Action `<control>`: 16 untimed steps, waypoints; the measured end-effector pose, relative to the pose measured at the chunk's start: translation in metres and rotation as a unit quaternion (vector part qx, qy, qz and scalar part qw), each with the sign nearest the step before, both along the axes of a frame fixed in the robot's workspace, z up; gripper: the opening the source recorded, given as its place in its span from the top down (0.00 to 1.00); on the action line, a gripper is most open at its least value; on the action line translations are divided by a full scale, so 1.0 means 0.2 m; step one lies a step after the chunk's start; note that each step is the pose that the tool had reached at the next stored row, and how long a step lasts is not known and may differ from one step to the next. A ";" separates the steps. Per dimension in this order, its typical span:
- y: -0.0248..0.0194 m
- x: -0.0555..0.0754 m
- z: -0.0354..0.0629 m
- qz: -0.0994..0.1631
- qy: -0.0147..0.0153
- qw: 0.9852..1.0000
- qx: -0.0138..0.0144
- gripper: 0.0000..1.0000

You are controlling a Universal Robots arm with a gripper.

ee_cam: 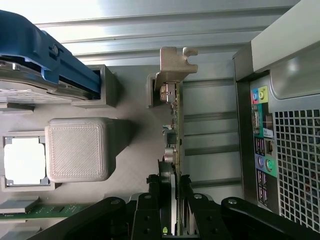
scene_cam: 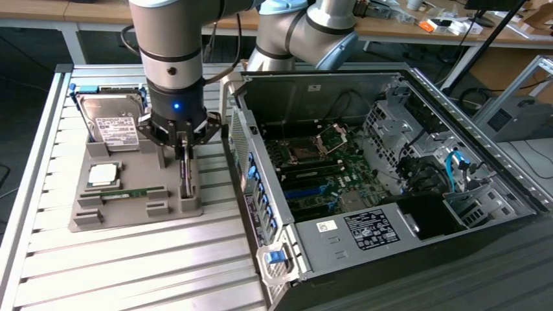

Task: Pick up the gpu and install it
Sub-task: 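Pick up the gpu and move the gpu toward the slot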

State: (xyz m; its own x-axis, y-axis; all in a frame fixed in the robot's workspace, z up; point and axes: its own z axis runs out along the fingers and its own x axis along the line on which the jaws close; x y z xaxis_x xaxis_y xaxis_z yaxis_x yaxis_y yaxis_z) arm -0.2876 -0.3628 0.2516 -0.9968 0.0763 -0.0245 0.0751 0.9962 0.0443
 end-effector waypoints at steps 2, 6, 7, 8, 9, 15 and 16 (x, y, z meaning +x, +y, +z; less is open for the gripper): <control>0.000 0.00 0.002 0.000 0.000 1.000 0.000 0.73; 0.000 0.00 0.006 0.000 0.000 1.000 0.000 0.73; 0.000 0.00 0.009 0.000 0.000 1.000 0.000 0.73; 0.000 0.00 0.010 0.000 0.000 1.000 0.000 0.73; 0.000 0.00 0.011 0.000 0.000 1.000 0.000 0.73; 0.000 0.00 0.021 0.000 0.000 1.000 0.000 0.73; 0.000 0.00 0.022 0.000 0.000 1.000 0.000 0.73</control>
State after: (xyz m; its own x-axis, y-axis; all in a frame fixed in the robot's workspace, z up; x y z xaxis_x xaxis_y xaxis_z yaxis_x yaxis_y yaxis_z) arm -0.2876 -0.3628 0.2560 -0.9968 0.0763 -0.0244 0.0751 0.9962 0.0442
